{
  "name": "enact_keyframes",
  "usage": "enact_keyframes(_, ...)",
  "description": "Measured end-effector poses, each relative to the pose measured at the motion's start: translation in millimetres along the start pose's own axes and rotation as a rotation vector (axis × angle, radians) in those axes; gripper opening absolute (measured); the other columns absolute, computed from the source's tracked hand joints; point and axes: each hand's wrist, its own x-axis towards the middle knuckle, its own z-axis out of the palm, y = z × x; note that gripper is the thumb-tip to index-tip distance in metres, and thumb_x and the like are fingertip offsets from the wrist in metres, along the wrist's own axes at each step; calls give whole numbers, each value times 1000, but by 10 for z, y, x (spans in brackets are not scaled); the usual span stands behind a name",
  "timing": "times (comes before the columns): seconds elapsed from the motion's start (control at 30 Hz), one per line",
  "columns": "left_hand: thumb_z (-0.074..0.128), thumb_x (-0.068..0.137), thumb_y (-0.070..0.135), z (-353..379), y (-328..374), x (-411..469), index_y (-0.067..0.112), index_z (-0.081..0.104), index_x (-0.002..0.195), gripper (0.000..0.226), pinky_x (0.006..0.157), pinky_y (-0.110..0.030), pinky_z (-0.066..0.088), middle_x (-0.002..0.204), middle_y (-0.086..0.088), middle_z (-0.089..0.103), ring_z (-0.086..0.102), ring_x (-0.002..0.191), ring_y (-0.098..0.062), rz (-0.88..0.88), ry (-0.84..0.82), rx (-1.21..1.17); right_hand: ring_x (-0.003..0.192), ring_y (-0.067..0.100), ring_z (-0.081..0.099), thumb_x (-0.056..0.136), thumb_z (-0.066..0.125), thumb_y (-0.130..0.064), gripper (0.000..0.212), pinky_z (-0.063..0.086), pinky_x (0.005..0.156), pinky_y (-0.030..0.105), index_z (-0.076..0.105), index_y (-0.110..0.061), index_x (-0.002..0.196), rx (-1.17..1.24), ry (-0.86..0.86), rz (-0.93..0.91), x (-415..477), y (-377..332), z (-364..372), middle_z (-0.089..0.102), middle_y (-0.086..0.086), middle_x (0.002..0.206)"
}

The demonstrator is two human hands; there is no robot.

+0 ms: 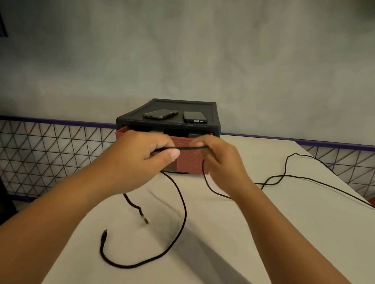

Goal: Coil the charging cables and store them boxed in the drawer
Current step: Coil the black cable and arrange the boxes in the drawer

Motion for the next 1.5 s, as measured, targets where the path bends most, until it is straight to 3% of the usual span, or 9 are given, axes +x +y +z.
enact_keyframes(0.2,54,93,25,-158,119,-27,18,60,70,25,46,-11,30,45,16,45,40,44,0,-55,174,-142,54,-6,47,95,50,-17,16,37,59,22,66,-14,94,20,190,138,95,-113,-615,53,-25,52)
enact_keyframes(0.33,50,94,25,-148,20,-118,17,54,59,36,45,-21,22,44,10,28,23,42,-7,-235,209,-497,47,1,35,93,54,-20,17,33,50,21,66,-29,83,130,363,277,-85,-111,-1061,42,-15,52)
enact_keyframes(0.5,50,83,32,-69,-51,-257,19,52,58,29,33,-14,21,40,11,24,21,32,-2,-374,225,-1304,42,2,26,87,60,-8,25,20,40,14,73,-22,71,468,249,400,-502,-24,-1319,37,-12,46)
enact_keyframes(0.67,42,88,31,157,131,-310,22,64,86,23,37,-12,28,44,9,29,26,34,-3,-356,266,-1673,40,0,33,90,59,-16,17,26,42,11,67,-15,75,121,54,528,-943,17,-958,42,-13,45)
enact_keyframes(0.87,28,100,37,502,342,-381,34,57,110,31,44,-15,35,50,10,37,31,40,-2,-422,400,-1611,55,-3,48,93,56,-18,15,34,56,10,68,-18,85,-76,-344,471,-1484,-141,-312,57,-17,55)
enact_keyframes(1.03,26,102,31,845,434,-490,36,55,103,29,63,-26,38,63,8,48,41,58,-8,-359,402,-1247,85,11,58,94,52,-25,16,41,77,20,67,-19,97,-119,-503,393,-1727,-381,17,68,-5,94)
enact_keyframes(1.2,29,101,14,1026,338,-626,17,55,84,31,65,-11,39,68,-1,49,45,62,-3,-211,179,-639,76,7,58,91,57,-33,16,47,76,25,68,-24,97,-91,-522,354,-1674,-628,-149,69,-3,90)
enact_keyframes(1.37,30,102,15,1078,359,-708,10,48,77,31,64,-23,45,50,5,45,44,47,-8,-322,-209,-728,60,2,48,85,64,-31,9,39,65,20,70,-24,87,-268,-357,217,-1493,-678,-401,60,-8,74)
enact_keyframes(1.5,31,103,20,992,485,-758,10,50,78,33,53,-23,44,64,-1,56,52,50,-12,-406,-427,-708,67,10,52,75,74,-33,13,42,62,25,68,-21,78,-319,-161,153,-1370,-623,-546,60,-9,68)
